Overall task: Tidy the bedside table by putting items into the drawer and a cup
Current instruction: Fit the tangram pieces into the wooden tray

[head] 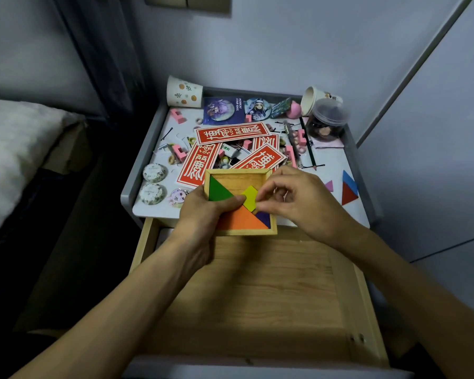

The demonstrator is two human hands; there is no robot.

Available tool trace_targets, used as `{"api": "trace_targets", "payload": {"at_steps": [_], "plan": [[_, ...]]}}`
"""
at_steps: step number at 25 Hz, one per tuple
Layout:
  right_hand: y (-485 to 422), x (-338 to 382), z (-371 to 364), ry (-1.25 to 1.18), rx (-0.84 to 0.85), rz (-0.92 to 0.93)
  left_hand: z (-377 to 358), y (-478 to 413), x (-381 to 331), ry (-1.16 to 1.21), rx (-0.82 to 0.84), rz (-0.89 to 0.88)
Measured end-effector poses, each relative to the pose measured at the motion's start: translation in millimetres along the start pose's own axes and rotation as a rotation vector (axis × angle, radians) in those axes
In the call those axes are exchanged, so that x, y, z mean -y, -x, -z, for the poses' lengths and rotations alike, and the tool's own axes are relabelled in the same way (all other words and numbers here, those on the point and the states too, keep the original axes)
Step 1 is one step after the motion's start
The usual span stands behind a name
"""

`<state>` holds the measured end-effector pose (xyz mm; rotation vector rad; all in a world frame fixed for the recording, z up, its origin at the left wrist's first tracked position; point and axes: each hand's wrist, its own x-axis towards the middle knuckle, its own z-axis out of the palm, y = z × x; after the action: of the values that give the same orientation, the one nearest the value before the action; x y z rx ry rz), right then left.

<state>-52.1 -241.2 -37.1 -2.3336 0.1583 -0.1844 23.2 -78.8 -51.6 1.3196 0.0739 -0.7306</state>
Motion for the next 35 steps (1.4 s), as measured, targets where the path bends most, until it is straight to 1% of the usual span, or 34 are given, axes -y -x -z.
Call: {"api": "trace_targets", "payload": {"at_steps": [2, 3, 7, 11, 15, 16, 18, 20, 21, 23, 24, 27, 31, 32, 33, 34, 35], "plan": [[-2.4, -2.7, 2.4, -0.019, -0.102, -0.01, 0.1, 1.3, -1.1, -0.002, 0.01, 0.009], [-3.8, -4.6, 3.0, -0.006, -0.126, -0.024, 0.2, 1.5, -0.8, -0.018, 0.015, 0.009], [-5.9, -7.7, -2.5, 0.048, -0.054, -0.06, -0.4, 2.0, 0.6, -0.053, 0.044, 0.003], [-6.4, -5.2, -2.8, 0.027, -0.013, -0.067, 0.8, 2.5, -1.0, -0.032, 0.056, -0.015], [-5.3, -3.0, -4.7, 0.019, 0.021, -0.026, 1.9, 1.2, 0.0, -0.036, 0.044, -0.01], [-6.2, -4.5, -1.3, 0.008, -0.003, -0.023, 2.5, 0.1, 0.5, -0.053, 0.029, -0.01], [-10.4, -19.6, 16.0, 0.042, -0.125, -0.074, 3.5, -1.8, 0.8, -0.092, 0.01, -0.014], [-14.0, -51.9, 42.0, 0.171, -0.245, -0.189, 4.5, -2.7, 1.3, -0.102, 0.008, -0.008], [-13.9, -70.2, 53.3, 0.264, -0.252, -0.255, 4.8, -2.4, 1.0, -0.108, 0.008, -0.001], [-10.9, -100.3, 64.7, 0.452, -0.176, -0.346, 3.5, -1.7, 0.7, -0.13, 0.014, 0.011], [-10.3, -111.1, 65.2, 0.486, -0.141, -0.351, 2.6, -1.4, 0.8, -0.131, 0.018, 0.012], [-14.7, -120.2, 62.2, 0.413, -0.146, -0.326, 0.2, 0.2, 0.6, -0.117, 0.031, 0.017], [-21.9, -117.8, 58.5, 0.409, -0.11, -0.366, 2.8, -1.6, 2.2, -0.152, 0.026, 0.021], [-21.5, -116.5, 57.9, 0.37, -0.129, -0.377, 3.4, -2.2, 2.3, -0.155, 0.028, 0.022], [-19.9, -114.2, 58.7, 0.308, -0.182, -0.381, 3.1, -2.2, 1.8, -0.152, 0.032, 0.024], [-18.3, -113.4, 61.7, 0.281, -0.261, -0.381, 2.8, -2.2, 1.3, -0.147, 0.035, 0.025], [-17.2, -113.1, 66.2, 0.309, -0.341, -0.378, 2.8, -2.1, 0.8, -0.143, 0.035, 0.024]]}}
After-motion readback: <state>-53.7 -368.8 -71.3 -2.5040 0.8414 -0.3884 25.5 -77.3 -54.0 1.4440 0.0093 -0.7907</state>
